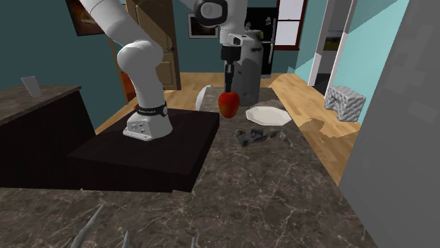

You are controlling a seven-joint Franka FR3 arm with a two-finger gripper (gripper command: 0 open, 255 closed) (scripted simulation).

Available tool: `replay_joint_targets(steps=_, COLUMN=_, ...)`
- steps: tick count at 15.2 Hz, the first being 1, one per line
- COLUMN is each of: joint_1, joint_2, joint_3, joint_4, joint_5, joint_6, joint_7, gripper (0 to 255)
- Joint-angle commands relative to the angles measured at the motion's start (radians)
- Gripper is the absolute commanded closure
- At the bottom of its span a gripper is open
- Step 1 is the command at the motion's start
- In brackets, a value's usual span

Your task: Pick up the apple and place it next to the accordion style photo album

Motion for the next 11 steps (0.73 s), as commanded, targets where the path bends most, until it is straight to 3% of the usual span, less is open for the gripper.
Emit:
replay_joint_targets(steps=1, joint_1=0.001, joint_2=0.015, joint_3=0.002, joint_4=-0.021, joint_5=0.001, joint_6=0.036, joint_7=0.005, gripper=255)
replay_joint_targets(steps=11, joint_1=-0.003, joint_2=0.134, joint_3=0.003, joint_4=-0.086, joint_5=-0.008, joint_6=0.221, joint_7=0.014, gripper=255)
